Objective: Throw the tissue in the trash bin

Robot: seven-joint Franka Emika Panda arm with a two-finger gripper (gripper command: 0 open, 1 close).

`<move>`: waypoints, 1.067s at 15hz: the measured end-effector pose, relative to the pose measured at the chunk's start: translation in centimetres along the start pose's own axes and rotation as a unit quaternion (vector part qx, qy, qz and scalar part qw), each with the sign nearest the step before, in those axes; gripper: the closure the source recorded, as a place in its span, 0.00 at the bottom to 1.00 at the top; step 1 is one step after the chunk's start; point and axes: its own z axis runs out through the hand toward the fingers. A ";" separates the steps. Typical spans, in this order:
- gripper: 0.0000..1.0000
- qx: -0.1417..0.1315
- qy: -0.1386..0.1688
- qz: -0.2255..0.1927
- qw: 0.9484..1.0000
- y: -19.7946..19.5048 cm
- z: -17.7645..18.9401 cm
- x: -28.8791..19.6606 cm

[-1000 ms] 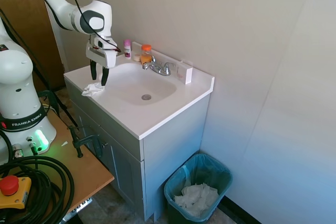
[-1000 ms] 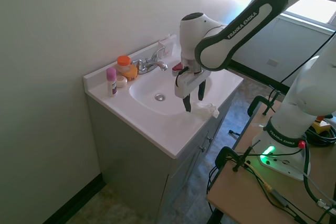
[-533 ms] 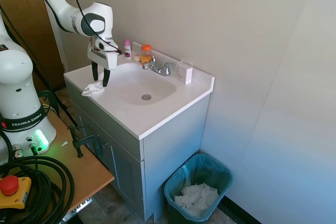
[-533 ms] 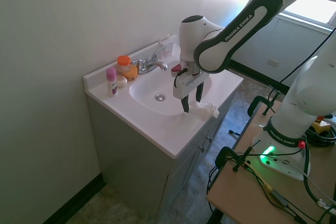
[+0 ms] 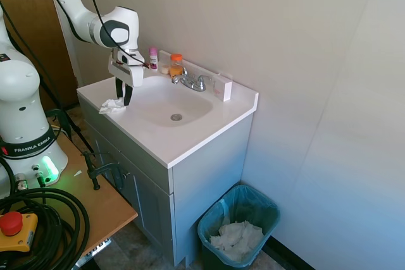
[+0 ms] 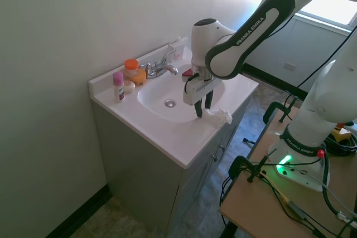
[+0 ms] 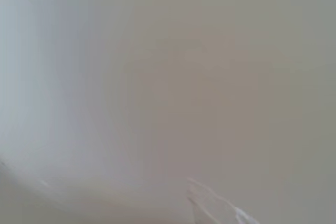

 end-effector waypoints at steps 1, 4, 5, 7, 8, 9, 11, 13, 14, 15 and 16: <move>1.00 0.001 0.000 -0.001 1.000 0.0 0.0 0.0; 1.00 0.005 0.002 -0.004 1.000 0.1 0.0 0.2; 1.00 0.007 0.002 -0.004 1.000 0.2 0.1 0.4; 1.00 0.009 0.000 -0.006 1.000 0.4 0.1 0.7; 1.00 0.012 -0.001 -0.008 1.000 0.5 0.1 0.8; 1.00 0.016 -0.005 -0.010 1.000 0.5 0.1 0.9; 1.00 0.029 -0.011 -0.013 0.999 0.8 -0.5 1.5; 1.00 0.052 -0.010 -0.010 0.999 1.5 -2.8 2.6; 1.00 0.069 -0.007 -0.004 0.998 1.9 -4.8 3.5; 1.00 0.089 0.001 0.002 0.996 2.5 -7.0 4.6; 1.00 0.114 0.008 0.013 0.993 3.3 -9.4 5.9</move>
